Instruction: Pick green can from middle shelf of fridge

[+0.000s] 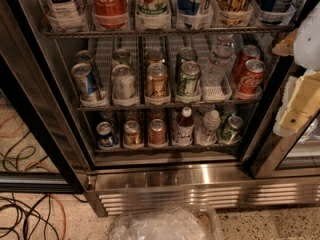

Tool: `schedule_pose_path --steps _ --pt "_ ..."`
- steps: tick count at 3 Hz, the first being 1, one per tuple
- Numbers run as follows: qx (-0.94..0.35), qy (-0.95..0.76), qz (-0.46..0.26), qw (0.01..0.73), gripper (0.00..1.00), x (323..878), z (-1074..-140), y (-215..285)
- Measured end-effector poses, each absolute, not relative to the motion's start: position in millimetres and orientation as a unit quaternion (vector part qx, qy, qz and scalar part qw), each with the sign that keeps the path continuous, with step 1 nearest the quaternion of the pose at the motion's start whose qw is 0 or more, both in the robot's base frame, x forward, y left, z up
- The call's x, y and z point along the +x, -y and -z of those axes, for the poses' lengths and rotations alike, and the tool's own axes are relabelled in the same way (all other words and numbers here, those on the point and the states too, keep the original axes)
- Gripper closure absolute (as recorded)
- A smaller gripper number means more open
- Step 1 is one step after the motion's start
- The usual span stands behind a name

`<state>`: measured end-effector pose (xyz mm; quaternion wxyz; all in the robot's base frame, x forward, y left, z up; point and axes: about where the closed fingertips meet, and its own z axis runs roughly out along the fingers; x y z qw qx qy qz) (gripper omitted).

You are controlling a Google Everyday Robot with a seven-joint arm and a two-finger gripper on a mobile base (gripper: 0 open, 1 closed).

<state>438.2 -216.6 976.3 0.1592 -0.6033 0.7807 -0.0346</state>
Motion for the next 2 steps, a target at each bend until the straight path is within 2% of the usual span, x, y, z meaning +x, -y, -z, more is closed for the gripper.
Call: schedule_pose_path --steps 2 --pt "-0.602 -0.779 0.022 0.173 0.00 439.6 -968.5 208.0"
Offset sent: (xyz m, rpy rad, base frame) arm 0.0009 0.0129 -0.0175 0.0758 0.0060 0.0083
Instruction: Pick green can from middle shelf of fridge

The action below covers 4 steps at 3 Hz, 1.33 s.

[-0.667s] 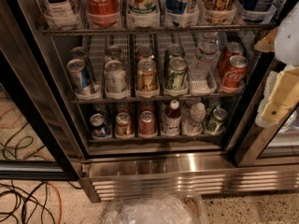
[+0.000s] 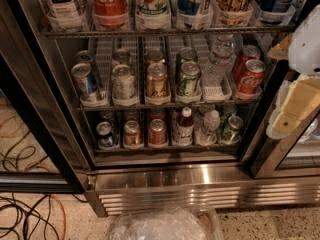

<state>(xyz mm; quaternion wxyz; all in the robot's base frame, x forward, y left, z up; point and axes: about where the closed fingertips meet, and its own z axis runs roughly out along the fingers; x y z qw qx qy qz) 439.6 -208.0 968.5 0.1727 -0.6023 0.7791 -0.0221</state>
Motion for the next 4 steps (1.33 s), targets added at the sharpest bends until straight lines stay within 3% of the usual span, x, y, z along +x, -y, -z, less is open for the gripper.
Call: schedule_pose_path --steps 4 --pt "-0.539 -0.783 -0.049 0.308 0.00 430.5 -946.7 182.0"
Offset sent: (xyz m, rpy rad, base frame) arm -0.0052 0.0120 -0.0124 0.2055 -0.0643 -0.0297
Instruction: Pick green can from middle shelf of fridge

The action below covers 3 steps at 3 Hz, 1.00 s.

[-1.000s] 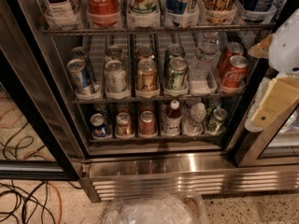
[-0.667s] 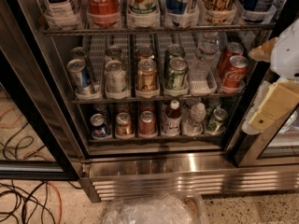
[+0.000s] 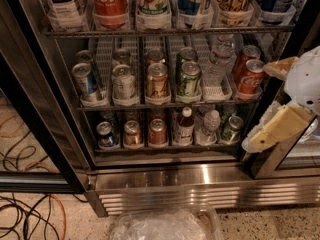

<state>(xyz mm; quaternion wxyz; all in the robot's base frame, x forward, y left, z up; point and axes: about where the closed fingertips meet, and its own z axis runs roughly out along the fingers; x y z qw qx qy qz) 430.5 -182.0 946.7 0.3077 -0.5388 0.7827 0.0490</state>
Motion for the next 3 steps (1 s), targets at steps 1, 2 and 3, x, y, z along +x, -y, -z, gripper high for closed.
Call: schedule_pose_path --steps 1,2,3 --pt "-0.502 -0.787 -0.065 0.352 0.00 428.9 -935.6 170.3" --pt "-0.462 -0.793 -0.077 0.389 0.00 427.9 -923.1 155.7" --pt "-0.424 -0.797 -0.095 0.420 0.00 428.3 -908.0 143.9"
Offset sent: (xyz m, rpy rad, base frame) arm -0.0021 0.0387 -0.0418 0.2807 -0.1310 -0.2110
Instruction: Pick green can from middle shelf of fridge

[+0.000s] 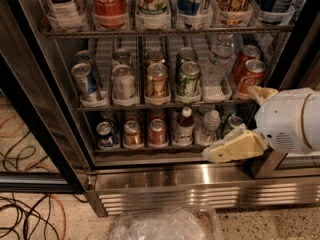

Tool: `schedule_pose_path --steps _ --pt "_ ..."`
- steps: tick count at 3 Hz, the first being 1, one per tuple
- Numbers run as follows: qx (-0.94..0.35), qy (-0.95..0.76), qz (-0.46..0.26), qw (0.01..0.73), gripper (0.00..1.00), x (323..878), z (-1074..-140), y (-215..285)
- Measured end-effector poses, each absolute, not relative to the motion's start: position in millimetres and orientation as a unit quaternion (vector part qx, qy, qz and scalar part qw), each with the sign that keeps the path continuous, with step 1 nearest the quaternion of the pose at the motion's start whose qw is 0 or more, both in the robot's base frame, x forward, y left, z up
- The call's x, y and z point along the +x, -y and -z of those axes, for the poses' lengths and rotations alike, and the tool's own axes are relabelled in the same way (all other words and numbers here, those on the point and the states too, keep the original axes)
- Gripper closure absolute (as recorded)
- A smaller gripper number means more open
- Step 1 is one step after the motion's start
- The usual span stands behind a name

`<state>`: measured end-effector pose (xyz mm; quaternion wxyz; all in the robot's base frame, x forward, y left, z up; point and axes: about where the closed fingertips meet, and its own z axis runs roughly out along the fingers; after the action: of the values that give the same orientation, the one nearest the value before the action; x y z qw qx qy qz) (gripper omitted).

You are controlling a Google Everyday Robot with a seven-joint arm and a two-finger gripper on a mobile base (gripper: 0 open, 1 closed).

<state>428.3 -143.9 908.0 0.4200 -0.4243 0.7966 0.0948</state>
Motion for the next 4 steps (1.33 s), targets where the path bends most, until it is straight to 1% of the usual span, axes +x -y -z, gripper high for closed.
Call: schedule_pose_path --steps 1,3,4 --pt "-0.397 -0.789 -0.124 0.452 0.00 436.8 -899.4 126.4" --pt "-0.386 -0.789 -0.120 0.463 0.00 442.2 -895.5 125.2" --pt "-0.360 -0.785 -0.113 0.492 0.00 451.7 -885.1 127.2"
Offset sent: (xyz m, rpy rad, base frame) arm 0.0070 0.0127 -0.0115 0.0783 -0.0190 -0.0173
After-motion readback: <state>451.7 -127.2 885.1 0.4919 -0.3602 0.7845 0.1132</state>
